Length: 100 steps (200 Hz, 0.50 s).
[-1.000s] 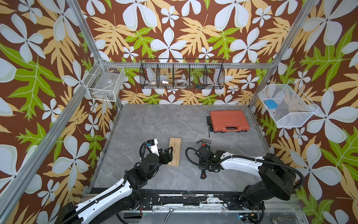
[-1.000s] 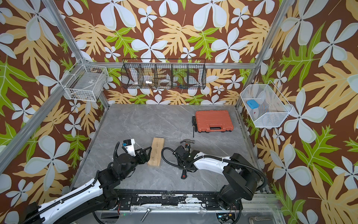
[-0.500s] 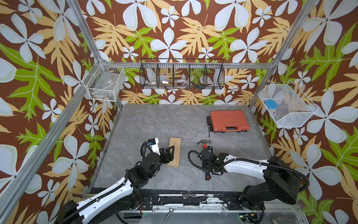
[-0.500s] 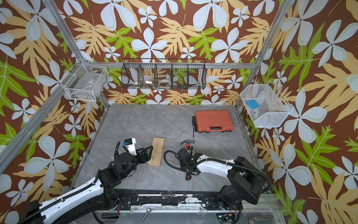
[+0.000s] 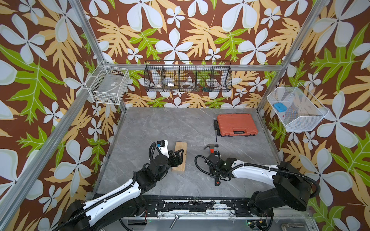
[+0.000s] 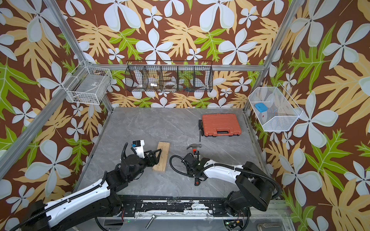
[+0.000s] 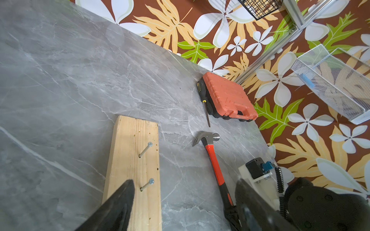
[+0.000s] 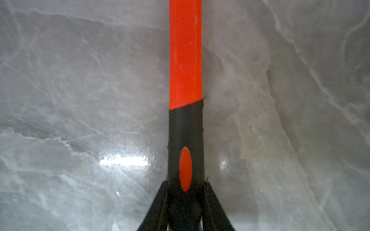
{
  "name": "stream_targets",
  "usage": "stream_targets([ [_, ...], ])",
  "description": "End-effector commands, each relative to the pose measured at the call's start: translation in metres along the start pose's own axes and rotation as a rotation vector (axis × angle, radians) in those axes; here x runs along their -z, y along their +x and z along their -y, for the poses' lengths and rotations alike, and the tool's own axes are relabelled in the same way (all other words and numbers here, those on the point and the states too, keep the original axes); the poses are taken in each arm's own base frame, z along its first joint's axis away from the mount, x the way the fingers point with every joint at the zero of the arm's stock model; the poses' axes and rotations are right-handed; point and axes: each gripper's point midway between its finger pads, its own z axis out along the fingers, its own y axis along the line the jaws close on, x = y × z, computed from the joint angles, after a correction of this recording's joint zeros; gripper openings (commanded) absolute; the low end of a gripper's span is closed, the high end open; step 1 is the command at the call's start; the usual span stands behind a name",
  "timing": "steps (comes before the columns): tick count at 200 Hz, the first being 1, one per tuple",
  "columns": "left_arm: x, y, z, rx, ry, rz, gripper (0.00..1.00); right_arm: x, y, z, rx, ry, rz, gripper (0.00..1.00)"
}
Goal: Use a claw hammer to pull out a nail
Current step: Pick up the hammer at the center of the board.
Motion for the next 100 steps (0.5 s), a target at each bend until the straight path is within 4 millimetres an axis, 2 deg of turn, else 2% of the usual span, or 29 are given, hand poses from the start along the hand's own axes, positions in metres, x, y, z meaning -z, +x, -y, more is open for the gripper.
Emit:
stream_targets([
  [1,0.0,-0.01,0.01,-0.067,0.042,0.048,0.81,0.011,0.008,0.009,0.08,0.033,-0.046,0.21],
  [51,-0.004,-0.011,0.031,-0.288,0.16,0.109,0.81,0.042,-0.004,-0.003,0.238,0.003,-0.073,0.21],
  [76,-0.003,-0.001,0.043,-0.461,0.217,0.135,0.77,0.056,-0.01,-0.006,0.297,-0.003,-0.084,0.2],
  [100,0.004,0.016,0.06,-0.645,0.29,0.178,0.77,0.066,-0.019,-0.007,0.302,-0.035,-0.094,0.2],
])
